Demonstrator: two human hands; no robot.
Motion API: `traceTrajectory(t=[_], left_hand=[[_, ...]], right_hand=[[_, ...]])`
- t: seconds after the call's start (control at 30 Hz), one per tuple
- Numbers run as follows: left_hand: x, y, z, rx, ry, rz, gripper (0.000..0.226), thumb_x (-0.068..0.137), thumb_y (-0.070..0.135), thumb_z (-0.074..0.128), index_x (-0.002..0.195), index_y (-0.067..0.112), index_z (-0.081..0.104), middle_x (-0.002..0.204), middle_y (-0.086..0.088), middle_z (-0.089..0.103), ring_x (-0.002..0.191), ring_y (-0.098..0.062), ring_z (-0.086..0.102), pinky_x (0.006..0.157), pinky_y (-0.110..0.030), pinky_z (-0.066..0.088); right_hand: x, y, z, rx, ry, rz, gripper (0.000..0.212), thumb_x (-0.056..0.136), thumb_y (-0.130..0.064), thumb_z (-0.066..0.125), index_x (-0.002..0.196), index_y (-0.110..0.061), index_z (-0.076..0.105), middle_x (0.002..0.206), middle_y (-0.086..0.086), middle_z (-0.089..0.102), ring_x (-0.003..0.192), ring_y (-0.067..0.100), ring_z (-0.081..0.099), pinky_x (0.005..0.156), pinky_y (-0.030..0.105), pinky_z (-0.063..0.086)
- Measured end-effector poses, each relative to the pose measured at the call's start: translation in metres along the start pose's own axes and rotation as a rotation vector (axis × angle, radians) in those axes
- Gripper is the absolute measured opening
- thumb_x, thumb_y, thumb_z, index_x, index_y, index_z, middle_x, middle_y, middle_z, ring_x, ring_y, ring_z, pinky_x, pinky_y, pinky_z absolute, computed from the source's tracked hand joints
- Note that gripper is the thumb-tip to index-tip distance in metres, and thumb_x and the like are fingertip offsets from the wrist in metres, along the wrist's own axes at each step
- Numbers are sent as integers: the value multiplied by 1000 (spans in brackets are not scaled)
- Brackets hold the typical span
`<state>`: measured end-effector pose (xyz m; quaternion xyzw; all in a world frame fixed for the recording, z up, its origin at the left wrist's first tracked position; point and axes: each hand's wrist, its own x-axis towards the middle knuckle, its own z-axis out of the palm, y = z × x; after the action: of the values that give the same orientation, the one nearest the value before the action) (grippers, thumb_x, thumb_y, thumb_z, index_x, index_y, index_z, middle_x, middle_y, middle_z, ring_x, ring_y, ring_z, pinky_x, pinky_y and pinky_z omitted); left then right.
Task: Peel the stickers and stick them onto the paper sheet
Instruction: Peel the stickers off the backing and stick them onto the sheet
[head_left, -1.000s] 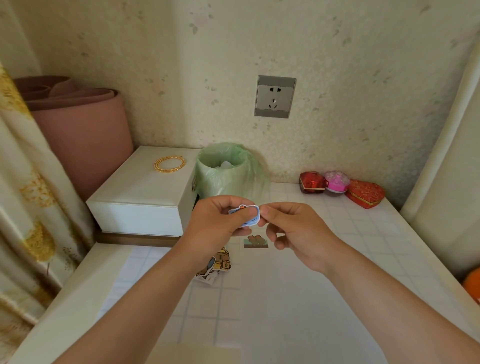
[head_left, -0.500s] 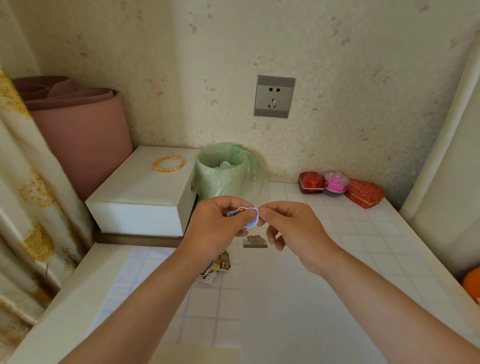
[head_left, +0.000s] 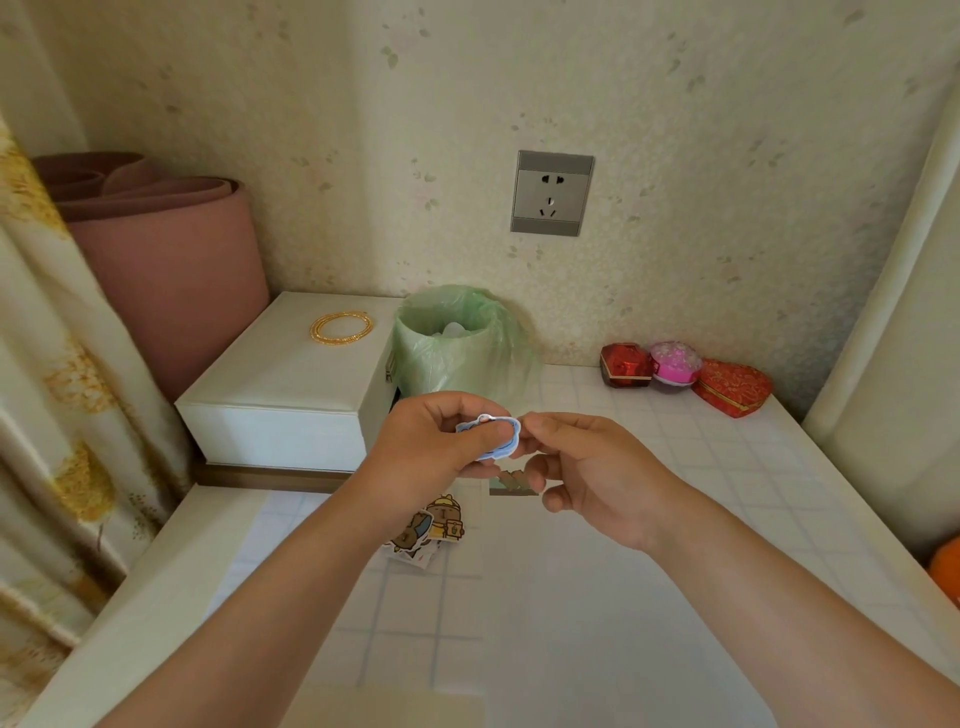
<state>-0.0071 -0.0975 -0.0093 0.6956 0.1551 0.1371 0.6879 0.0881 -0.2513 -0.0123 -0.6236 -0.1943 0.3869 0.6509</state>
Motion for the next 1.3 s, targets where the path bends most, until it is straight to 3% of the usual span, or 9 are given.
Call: traceTrajectory(t=[0.7,1.3], left_hand=[[-1,1,0,-8,5,14,6,85,8,74,91,9,76,87,-12,76,82,-19,73,66,-26,60],[-2,2,1,-19,4,31,7,86,7,73,89,12,77,82,-5,76,80,-15,73,64,-24,59]], right_hand=[[0,0,2,-172,111,-157,17,96,-17,63,89,-13,78,81,2,71,59,16,54,48,25,40],[0,1,3,-130,105,-142,17,97,-18,62,94,-10,77,82,1,71,59,16,53,48,24,40]])
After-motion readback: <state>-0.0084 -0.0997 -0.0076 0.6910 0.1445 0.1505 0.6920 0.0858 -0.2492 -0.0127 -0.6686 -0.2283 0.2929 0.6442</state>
